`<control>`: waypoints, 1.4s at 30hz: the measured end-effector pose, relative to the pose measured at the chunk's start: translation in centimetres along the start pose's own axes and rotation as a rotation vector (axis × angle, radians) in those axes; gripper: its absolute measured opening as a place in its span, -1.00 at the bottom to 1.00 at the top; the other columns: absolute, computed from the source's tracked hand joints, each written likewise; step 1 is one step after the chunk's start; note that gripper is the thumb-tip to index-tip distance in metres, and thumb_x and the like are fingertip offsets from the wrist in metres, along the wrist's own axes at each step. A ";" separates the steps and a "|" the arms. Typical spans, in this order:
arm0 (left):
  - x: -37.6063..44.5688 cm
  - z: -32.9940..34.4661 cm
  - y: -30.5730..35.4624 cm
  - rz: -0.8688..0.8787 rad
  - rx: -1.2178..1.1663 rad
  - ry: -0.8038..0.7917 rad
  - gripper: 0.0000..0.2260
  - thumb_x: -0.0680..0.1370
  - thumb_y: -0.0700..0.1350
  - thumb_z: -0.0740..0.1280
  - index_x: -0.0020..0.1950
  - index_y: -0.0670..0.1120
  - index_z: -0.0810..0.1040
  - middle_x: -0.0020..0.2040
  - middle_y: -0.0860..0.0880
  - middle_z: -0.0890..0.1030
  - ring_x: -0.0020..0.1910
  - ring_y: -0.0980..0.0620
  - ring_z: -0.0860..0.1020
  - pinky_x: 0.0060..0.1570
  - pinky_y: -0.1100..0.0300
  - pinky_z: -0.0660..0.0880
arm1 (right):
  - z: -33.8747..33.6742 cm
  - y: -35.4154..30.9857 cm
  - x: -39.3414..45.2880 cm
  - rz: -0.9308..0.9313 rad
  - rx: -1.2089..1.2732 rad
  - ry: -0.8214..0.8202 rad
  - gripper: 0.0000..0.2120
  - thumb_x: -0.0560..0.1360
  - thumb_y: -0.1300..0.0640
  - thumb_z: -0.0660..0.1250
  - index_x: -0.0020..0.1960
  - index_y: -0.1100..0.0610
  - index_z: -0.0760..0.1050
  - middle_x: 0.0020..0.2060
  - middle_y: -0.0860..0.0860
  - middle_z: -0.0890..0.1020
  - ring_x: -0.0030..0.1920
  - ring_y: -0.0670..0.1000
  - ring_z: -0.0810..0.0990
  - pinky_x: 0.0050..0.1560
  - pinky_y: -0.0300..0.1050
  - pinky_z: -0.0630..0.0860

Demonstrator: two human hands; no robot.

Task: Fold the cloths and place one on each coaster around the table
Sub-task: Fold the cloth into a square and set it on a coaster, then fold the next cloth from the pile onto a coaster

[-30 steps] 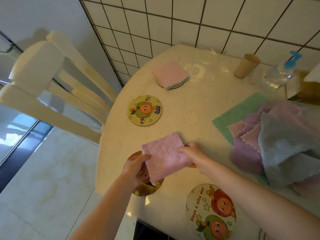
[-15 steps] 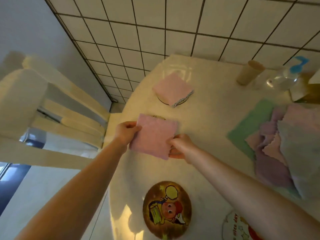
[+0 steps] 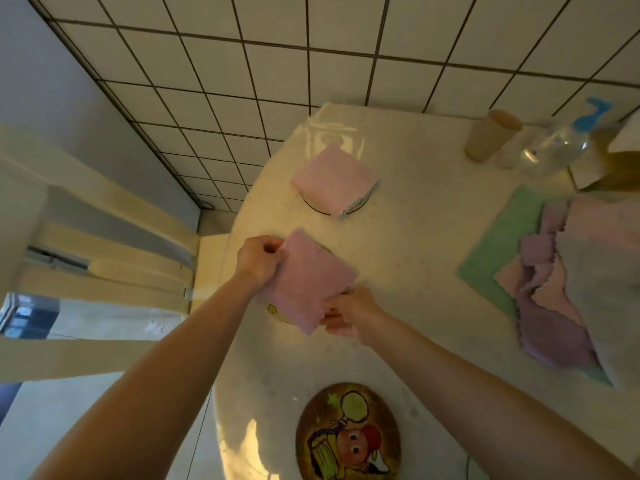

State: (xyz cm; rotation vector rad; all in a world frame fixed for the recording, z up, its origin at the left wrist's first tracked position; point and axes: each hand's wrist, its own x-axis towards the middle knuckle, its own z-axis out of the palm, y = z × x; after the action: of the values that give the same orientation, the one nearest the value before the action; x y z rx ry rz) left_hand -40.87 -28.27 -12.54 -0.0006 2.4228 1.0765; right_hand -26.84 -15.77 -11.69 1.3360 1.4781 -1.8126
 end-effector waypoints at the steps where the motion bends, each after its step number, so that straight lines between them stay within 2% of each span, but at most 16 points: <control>1: 0.0 0.0 -0.1 0.008 0.016 -0.001 -0.87 0.52 -0.14 0.39 0.04 -0.04 0.65 -0.06 0.03 0.62 -0.04 0.05 0.53 -0.04 0.21 0.41 | 0.0 0.0 0.0 0.011 0.001 -0.010 -0.95 0.45 0.29 0.36 -0.15 0.17 0.52 -0.19 0.17 0.65 -0.28 0.05 0.64 -0.30 -0.10 0.58; 5: 0.2 0.1 -0.4 0.067 0.100 0.017 -0.84 0.51 -0.12 0.40 0.08 -0.06 0.65 -0.07 0.01 0.62 -0.05 0.03 0.54 0.01 0.21 0.44 | 0.2 0.4 0.1 0.041 -0.051 -0.031 -0.93 0.48 0.21 0.37 -0.11 0.22 0.52 -0.25 0.14 0.63 -0.26 0.06 0.63 -0.26 -0.09 0.57; 8: 0.0 0.2 -0.8 0.112 0.189 0.103 -0.82 0.49 -0.09 0.43 0.08 -0.08 0.64 -0.05 -0.02 0.61 -0.07 0.01 0.54 -0.01 0.22 0.43 | 0.4 0.5 0.3 0.029 -0.109 -0.003 -0.87 0.48 0.18 0.38 -0.08 0.26 0.54 -0.29 0.13 0.63 -0.31 0.04 0.63 -0.34 -0.12 0.56; 13: -1.0 -1.4 -1.5 0.062 0.151 0.233 -0.80 0.50 -0.14 0.38 0.12 -0.09 0.62 0.07 -0.07 0.60 0.05 -0.07 0.56 0.08 0.11 0.49 | -0.8 0.6 -0.5 -0.021 -0.265 0.038 -0.84 0.46 0.15 0.40 -0.08 0.25 0.52 -0.25 0.13 0.64 -0.32 0.04 0.64 -0.29 -0.12 0.61; 15: -2.0 -1.9 -1.2 0.100 0.175 0.234 -0.79 0.51 -0.13 0.37 0.13 -0.06 0.60 0.08 -0.06 0.59 0.02 -0.07 0.56 0.05 0.03 0.53 | -2.0 0.6 -1.2 -0.060 -0.322 0.051 -0.90 0.48 0.18 0.36 -0.15 0.20 0.48 -0.23 0.13 0.65 -0.28 0.04 0.64 -0.19 -0.08 0.62; 19: -5.2 0.0 1.2 0.247 0.241 0.209 -0.83 0.54 -0.06 0.33 0.10 -0.02 0.60 0.01 0.00 0.57 -0.08 0.01 0.52 -0.07 0.15 0.47 | -6.5 0.5 -2.8 -0.274 -0.468 0.094 -0.97 0.46 0.18 0.33 -0.13 0.13 0.54 -0.17 0.10 0.68 -0.21 0.04 0.65 -0.16 -0.09 0.60; 21: -7.1 2.2 2.8 0.309 0.309 0.195 -0.87 0.56 -0.02 0.30 0.04 0.01 0.60 -0.05 0.01 0.59 -0.14 0.05 0.51 -0.12 0.17 0.46 | -9.7 0.7 -3.4 -0.391 -0.551 0.124 -0.96 0.43 0.18 0.33 -0.16 0.08 0.56 -0.16 0.08 0.69 -0.13 0.06 0.66 -0.10 -0.05 0.59; 24: -10.1 6.4 5.2 0.392 0.291 0.133 -0.88 0.52 -0.08 0.34 0.03 0.00 0.62 -0.10 0.02 0.58 -0.15 0.06 0.53 -0.16 0.23 0.42 | -15.2 1.5 -4.2 -0.517 -0.681 0.225 -0.93 0.44 0.19 0.33 -0.13 0.05 0.57 -0.15 0.02 0.67 -0.09 0.04 0.63 -0.13 -0.17 0.49; 28: -14.9 14.3 7.6 0.434 0.214 0.070 -0.83 0.54 -0.18 0.33 0.10 -0.08 0.62 -0.01 -0.05 0.62 -0.05 0.00 0.55 -0.08 0.25 0.40 | -23.1 3.6 -5.1 -0.642 -0.772 0.334 -0.88 0.44 0.25 0.34 -0.04 0.13 0.57 -0.12 0.08 0.67 -0.06 0.10 0.62 -0.04 -0.11 0.51; 33: -21.1 25.8 10.5 0.479 0.295 -0.011 -0.78 0.54 -0.15 0.31 0.17 -0.06 0.59 0.06 -0.04 0.59 0.11 -0.05 0.49 0.10 0.16 0.41 | -33.7 7.5 -6.9 -0.776 -0.882 0.400 -0.88 0.46 0.20 0.29 -0.02 0.04 0.52 -0.12 0.05 0.67 -0.08 0.11 0.64 -0.07 0.02 0.55; 36: -22.9 29.7 13.0 0.563 0.371 -0.059 -0.74 0.54 -0.12 0.29 0.21 -0.08 0.57 0.12 -0.06 0.57 0.14 -0.08 0.47 0.12 0.13 0.39 | -38.9 8.0 -7.9 -0.881 -0.961 0.512 -0.86 0.46 0.20 0.28 0.00 0.07 0.52 -0.11 0.08 0.64 -0.05 0.16 0.60 -0.08 0.07 0.54; 39: -24.1 33.0 16.1 0.667 0.413 -0.112 -0.73 0.47 -0.08 0.26 0.12 -0.08 0.61 0.08 -0.09 0.58 0.08 -0.15 0.50 0.06 0.09 0.44 | -44.4 7.0 -8.1 -0.920 -0.994 0.641 -0.85 0.46 0.25 0.31 0.01 0.12 0.55 -0.07 0.10 0.63 0.00 0.18 0.57 -0.04 0.01 0.50; 42: -24.0 35.9 18.8 0.697 0.437 -0.149 -0.63 0.42 0.03 0.14 0.06 -0.10 0.59 0.03 -0.10 0.57 0.05 -0.18 0.51 0.03 0.06 0.48 | -49.0 4.9 -6.6 -0.871 -1.065 0.689 -0.83 0.49 0.24 0.29 0.07 0.15 0.53 0.00 0.11 0.60 0.04 0.16 0.56 -0.03 -0.03 0.48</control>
State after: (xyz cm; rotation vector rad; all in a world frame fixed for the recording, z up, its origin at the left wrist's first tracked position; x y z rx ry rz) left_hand -7.84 5.20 -9.63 1.0894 2.5141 0.7293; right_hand -0.56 26.02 -6.37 0.7516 3.0797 -0.4838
